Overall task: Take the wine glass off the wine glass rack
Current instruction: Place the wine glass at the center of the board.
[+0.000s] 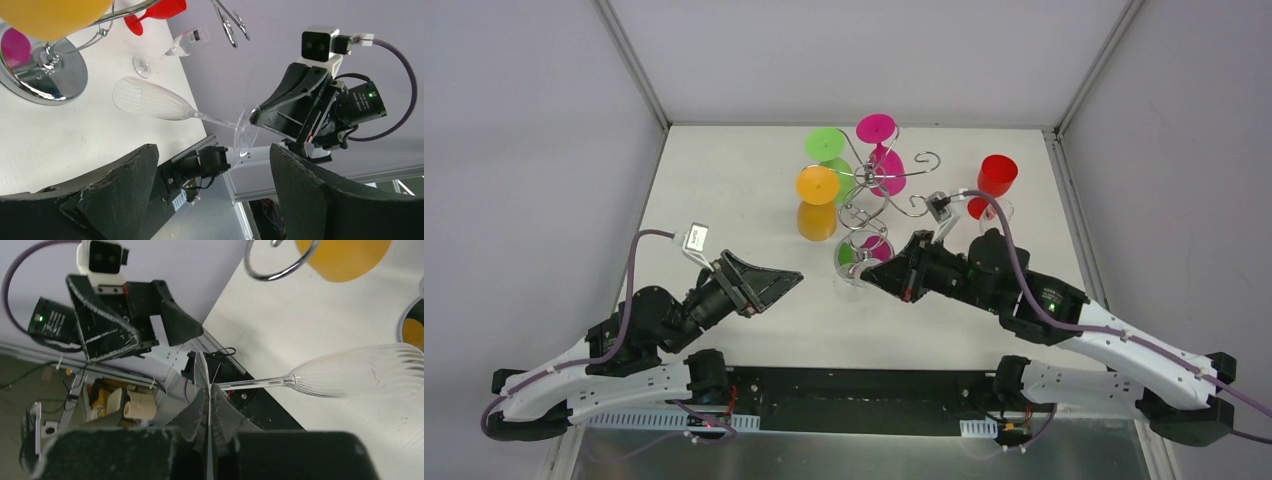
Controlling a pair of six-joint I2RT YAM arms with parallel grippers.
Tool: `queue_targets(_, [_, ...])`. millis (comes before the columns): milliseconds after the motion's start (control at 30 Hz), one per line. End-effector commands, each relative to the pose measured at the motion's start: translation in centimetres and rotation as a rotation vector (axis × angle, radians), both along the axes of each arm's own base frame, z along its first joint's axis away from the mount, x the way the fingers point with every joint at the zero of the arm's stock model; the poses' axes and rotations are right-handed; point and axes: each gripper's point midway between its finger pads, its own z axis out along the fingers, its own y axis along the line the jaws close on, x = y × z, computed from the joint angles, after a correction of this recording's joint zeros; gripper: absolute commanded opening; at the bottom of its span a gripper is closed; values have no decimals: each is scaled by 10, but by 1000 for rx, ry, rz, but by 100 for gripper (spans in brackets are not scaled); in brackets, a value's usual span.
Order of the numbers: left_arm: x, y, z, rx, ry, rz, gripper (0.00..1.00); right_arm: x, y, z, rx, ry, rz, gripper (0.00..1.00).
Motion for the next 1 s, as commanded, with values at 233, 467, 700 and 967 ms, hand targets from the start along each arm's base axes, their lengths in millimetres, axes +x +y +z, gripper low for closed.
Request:
queue_targets(233, [-17, -22, -21, -25, 164, -116, 88, -68, 18, 11, -65, -365, 409, 0])
queue_targets(467, [-34, -43, -29, 13, 225, -229, 89, -81, 31, 3, -129, -534, 455, 0])
queue_targets(700, [-52, -63, -35, 76, 261, -356, 88, -77, 35, 7, -151, -641, 397, 0])
queue_targets(967, [-57, -64, -38, 87, 261, -387, 86, -84, 41, 0, -187, -744, 411, 0])
